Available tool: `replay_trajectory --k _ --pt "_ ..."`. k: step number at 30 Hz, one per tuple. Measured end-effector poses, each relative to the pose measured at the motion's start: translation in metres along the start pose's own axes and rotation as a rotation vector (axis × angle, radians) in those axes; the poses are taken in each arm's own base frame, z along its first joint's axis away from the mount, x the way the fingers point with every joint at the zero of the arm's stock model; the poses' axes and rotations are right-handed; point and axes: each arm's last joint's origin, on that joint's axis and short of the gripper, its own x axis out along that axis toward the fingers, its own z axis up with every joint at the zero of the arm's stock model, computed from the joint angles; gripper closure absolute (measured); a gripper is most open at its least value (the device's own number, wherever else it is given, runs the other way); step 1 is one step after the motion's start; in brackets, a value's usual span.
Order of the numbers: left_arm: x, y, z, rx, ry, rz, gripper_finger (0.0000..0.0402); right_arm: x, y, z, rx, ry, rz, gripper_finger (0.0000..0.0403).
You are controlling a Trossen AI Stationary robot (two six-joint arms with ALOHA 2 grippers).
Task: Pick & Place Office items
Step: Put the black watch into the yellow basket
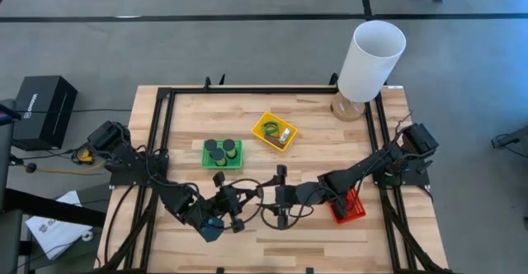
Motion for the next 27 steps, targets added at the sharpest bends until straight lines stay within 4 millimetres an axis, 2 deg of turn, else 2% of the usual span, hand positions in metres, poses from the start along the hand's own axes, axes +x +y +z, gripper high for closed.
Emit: replay_trajectory --k 8,19,27 --pt "0.002 0.0 0.002 -0.055 -0.011 -0.003 0.0317 0.005 -0.011 -0.001 0.007 0.013 -0.037 0.0158" --pt "0.001 -0.004 0.005 -0.108 -0.006 -0.057 0.0317 0.006 -0.017 -0.005 -0.012 0.045 -0.088 0.0161" --pt "0.001 -0.004 0.005 -0.167 0.007 -0.076 0.0317 0.007 -0.018 -0.002 0.002 0.016 -0.099 0.0198"
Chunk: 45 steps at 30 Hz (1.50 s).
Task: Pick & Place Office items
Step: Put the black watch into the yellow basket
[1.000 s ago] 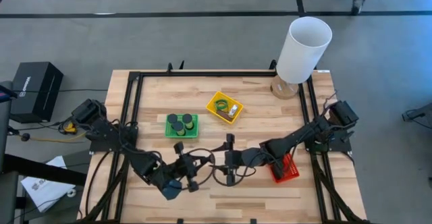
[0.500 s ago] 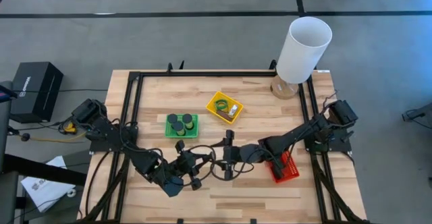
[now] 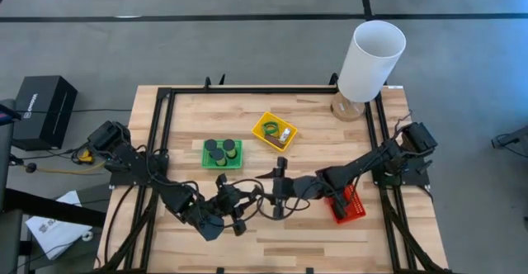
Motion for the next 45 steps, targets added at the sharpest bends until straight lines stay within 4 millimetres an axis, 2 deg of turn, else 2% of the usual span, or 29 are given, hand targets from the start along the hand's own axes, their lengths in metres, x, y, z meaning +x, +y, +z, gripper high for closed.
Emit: replay_trajectory --k 6,15,18,22,28,37,40,45 --pt "-0.0001 -0.0001 0.0 -0.001 0.0 -0.001 0.0317 -0.0003 -0.0002 0.0068 0.037 -0.064 -0.002 0.0252" --pt "-0.0002 -0.0005 0.0002 -0.005 0.0 -0.005 0.0317 -0.0002 -0.0003 0.0071 0.039 -0.067 0.002 0.0361" --pt "-0.0002 -0.0006 0.0002 0.01 0.0 -0.007 0.0317 -0.0002 0.0002 0.0072 0.038 -0.069 0.022 0.0384" --pt "-0.0002 -0.0007 0.0002 0.021 0.001 -0.009 0.0311 -0.0002 0.0003 0.0074 0.039 -0.071 0.024 0.0383" --pt "-0.0003 -0.0007 0.0002 0.031 0.001 -0.009 0.0276 -0.0002 0.0003 0.0074 0.047 -0.071 0.026 0.0344" --pt "-0.0002 -0.0005 0.0004 0.028 -0.003 -0.004 0.0216 -0.0002 0.0003 0.0074 0.048 -0.071 0.028 0.0383" --pt "-0.0002 -0.0005 0.0004 0.028 -0.003 -0.004 0.0209 -0.0002 0.0003 0.0074 0.048 -0.071 0.027 0.0381" --pt "-0.0002 -0.0005 0.0004 0.028 -0.003 -0.004 0.0208 -0.0001 -0.001 0.0073 0.049 -0.069 -0.012 0.0351"
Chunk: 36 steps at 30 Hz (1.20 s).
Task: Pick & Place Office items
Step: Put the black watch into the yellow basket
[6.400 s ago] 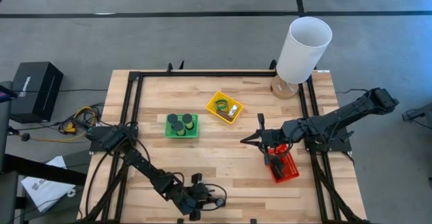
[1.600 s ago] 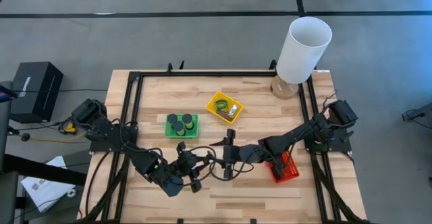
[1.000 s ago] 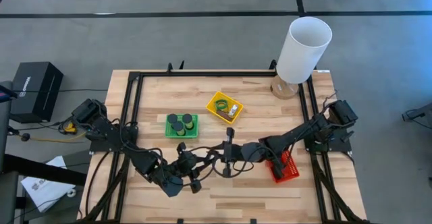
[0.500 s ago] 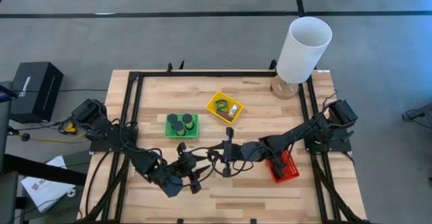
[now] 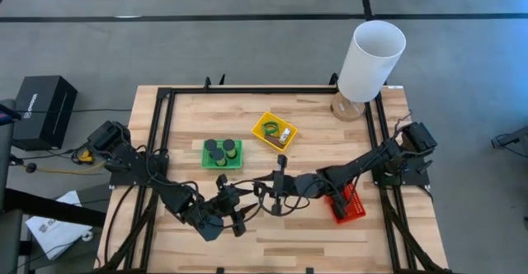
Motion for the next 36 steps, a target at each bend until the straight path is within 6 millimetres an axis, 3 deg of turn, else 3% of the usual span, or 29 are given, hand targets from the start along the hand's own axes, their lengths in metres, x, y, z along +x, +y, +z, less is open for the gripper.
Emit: replay_trajectory --k 9,16,26,36 --pt "0.0 0.0 0.0 -0.008 0.0 0.0 0.022 0.006 -0.015 -0.003 -0.005 0.027 -0.111 0.0382" --pt "0.0 0.0 0.0 -0.008 0.0 0.0 0.0231 0.011 -0.035 -0.014 -0.064 0.135 -0.329 0.035" --pt "0.0 0.0 0.0 -0.007 0.0 0.0 0.0249 0.017 -0.065 -0.027 -0.125 0.265 -0.457 0.0379" --pt "-0.001 -0.001 0.0 0.023 0.001 -0.003 0.0279 0.022 -0.106 -0.039 -0.171 0.387 -0.645 0.0354"
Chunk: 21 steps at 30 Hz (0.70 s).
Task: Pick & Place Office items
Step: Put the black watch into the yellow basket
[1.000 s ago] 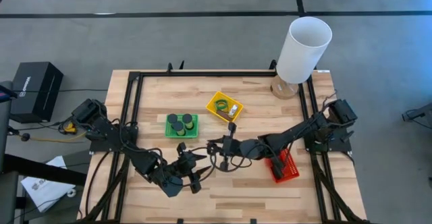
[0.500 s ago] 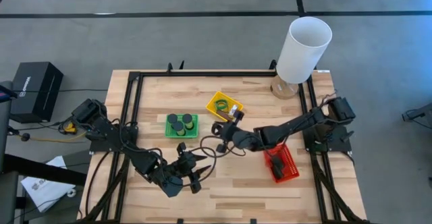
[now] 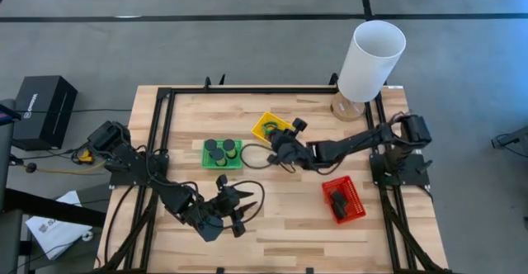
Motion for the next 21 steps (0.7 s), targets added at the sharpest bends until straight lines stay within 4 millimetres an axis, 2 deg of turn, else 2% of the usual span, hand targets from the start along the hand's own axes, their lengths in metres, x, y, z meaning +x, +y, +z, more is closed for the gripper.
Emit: replay_trajectory --k 7,15,21 --pt "0.004 0.003 0.002 0.02 -0.001 0.014 0.0299 0.018 -0.015 -0.004 0.057 0.047 -0.027 0.0374" --pt "0.01 0.007 0.005 0.011 -0.003 0.037 0.0305 0.034 -0.028 -0.006 0.135 0.076 0.006 0.0354" --pt "0.01 0.007 0.005 0.012 -0.003 0.036 0.0305 0.042 -0.035 -0.011 0.203 0.122 0.072 0.0362"
